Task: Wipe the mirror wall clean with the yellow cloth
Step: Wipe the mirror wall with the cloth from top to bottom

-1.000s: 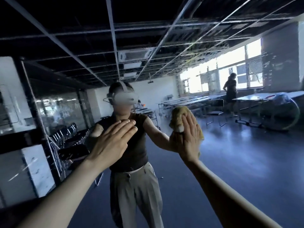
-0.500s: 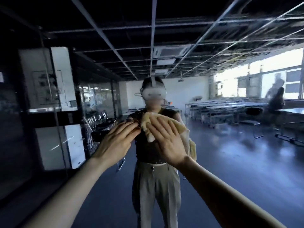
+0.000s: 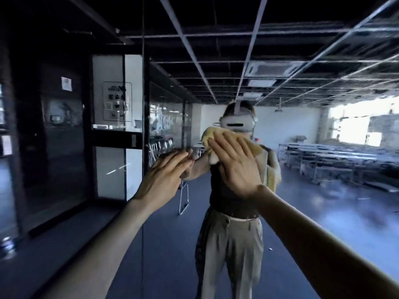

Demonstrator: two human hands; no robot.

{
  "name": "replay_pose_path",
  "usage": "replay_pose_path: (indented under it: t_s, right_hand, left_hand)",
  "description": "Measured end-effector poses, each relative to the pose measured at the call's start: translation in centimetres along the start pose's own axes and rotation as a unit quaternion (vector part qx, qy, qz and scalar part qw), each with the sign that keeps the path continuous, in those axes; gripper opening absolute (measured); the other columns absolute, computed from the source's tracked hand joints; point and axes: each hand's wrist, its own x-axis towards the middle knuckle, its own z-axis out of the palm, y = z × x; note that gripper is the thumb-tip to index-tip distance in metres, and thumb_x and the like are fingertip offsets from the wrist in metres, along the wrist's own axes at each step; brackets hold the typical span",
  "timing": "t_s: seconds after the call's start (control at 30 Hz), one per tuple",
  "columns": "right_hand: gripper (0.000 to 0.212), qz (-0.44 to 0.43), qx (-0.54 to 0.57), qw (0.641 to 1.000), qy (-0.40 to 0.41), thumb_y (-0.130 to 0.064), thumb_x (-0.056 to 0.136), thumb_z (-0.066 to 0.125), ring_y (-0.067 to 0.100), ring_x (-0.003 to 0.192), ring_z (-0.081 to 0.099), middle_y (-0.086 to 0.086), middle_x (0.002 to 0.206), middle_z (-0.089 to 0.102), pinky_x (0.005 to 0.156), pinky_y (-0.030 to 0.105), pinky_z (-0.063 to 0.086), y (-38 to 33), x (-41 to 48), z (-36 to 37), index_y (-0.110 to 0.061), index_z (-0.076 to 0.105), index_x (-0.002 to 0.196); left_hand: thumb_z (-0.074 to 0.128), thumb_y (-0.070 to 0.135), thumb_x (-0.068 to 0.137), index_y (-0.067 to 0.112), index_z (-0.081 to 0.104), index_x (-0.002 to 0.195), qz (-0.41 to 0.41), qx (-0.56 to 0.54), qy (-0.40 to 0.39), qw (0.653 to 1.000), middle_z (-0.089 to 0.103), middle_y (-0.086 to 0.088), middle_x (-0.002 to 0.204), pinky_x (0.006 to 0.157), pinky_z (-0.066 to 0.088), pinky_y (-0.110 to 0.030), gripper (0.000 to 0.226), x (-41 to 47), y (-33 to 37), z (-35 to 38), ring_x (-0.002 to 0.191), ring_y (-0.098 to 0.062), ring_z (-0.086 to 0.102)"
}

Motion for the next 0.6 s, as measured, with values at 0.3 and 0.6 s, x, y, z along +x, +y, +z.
replay_pose_path:
  t_s: [0.3, 0.6]
  right_hand:
    - [0.055, -0.123, -0.063, 0.986, -0.091, -0.018, 0.085, 0.039, 0.024, 0.133, 0.041, 0.003, 0.146, 0.043, 0.111, 0.038, 0.021, -1.9, 2.9, 1.5, -0.016, 0.045, 0.140]
    - [0.059, -0.043, -0.031, 0.998, -0.021, -0.015, 0.082, 0.049, 0.026, 0.137, 0.034, 0.006, 0.149, 0.038, 0.113, 0.039, 0.019, -8.1, 5.7, 5.5, -0.014, 0.044, 0.141]
  left_hand:
    - [0.069, -0.003, 0.063, 0.009, 0.062, 0.120, -0.022, 0.019, -0.052, 0.998, 0.057, -0.006, 0.130, 0.094, 0.047, -0.039, 0.059, -2.6, -4.3, -1.4, 0.117, -0.017, 0.040]
    - [0.036, 0.007, 0.073, 0.008, 0.064, 0.115, -0.028, 0.013, -0.005, 1.000, 0.058, -0.007, 0.126, 0.097, 0.031, -0.028, 0.050, -4.6, -7.4, -1.6, 0.114, -0.018, 0.043]
